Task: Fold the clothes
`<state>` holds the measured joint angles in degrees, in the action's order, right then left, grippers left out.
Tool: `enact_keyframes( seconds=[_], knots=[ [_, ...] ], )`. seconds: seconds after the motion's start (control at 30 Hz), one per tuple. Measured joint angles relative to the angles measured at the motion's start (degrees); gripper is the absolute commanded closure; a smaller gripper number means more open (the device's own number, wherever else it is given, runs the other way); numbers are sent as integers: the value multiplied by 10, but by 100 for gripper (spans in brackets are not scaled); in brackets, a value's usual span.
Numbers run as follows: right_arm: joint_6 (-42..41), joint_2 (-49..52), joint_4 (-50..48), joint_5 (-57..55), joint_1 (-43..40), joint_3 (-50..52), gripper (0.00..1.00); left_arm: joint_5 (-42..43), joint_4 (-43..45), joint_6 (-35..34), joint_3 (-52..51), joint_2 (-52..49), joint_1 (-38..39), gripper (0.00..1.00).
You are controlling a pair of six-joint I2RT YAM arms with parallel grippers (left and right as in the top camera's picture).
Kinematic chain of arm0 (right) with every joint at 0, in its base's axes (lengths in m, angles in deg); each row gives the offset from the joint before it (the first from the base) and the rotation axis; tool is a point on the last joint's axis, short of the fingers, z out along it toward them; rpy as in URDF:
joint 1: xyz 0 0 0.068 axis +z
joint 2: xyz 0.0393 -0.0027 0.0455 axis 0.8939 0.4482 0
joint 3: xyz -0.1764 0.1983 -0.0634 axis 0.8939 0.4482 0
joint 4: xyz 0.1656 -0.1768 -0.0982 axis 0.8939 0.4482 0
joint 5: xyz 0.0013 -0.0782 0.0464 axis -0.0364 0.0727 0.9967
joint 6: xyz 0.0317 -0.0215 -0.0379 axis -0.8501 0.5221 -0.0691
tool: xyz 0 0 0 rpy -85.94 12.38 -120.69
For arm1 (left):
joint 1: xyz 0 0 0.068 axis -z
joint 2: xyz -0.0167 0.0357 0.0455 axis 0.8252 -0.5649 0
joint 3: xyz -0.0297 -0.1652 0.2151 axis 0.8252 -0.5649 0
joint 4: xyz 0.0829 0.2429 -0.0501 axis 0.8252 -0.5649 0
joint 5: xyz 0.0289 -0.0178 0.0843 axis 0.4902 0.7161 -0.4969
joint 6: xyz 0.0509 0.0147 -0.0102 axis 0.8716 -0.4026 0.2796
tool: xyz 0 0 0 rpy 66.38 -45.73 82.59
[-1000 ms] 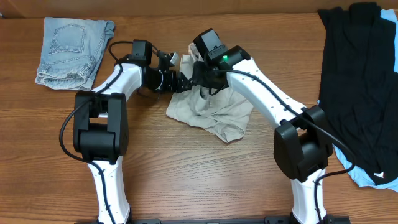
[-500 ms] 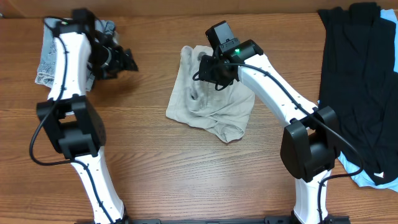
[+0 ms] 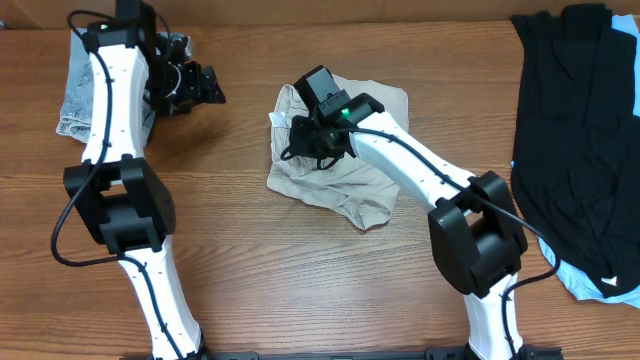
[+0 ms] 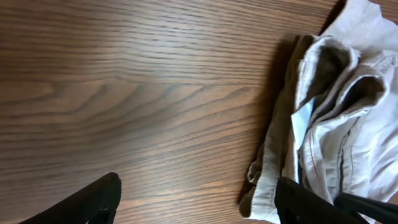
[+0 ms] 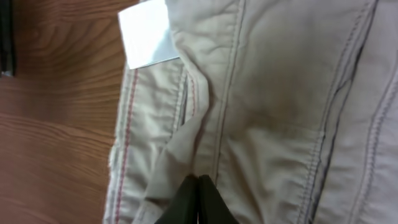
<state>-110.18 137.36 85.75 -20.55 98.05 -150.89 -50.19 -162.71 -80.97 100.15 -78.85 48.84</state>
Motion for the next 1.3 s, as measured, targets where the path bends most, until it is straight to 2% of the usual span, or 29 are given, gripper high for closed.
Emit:
enact_keyframes(
  seconds=[0.17,0.37,0.57,0.6,0.67,0.7,0.73,0.83,1.03,1.3],
  knots=[
    [-7,36,0,37,0,0,86,0,10,0,0,0,16,18],
    [-9,59,-1,69,-3,0,82,-3,17,0,0,0,29,14],
    [0,58,52,96,-31,-24,68,-3,17,0,0,0,35,8],
    [6,56,60,97,-38,-29,65,-3,17,0,0,0,37,6],
    [12,42,75,94,-56,-31,51,-3,18,0,0,0,38,5],
    [16,30,82,92,-66,-31,43,-3,17,2,0,0,40,4],
    [17,15,88,92,-78,-31,31,-3,17,2,0,0,41,0],
    [30,-34,108,89,-111,-36,12,-3,15,19,0,0,54,0],
    [54,-97,165,87,-192,-51,9,-3,21,63,-57,0,99,0],
    [76,-95,199,77,-262,-51,8,-10,130,98,-177,0,160,0]
  ],
)
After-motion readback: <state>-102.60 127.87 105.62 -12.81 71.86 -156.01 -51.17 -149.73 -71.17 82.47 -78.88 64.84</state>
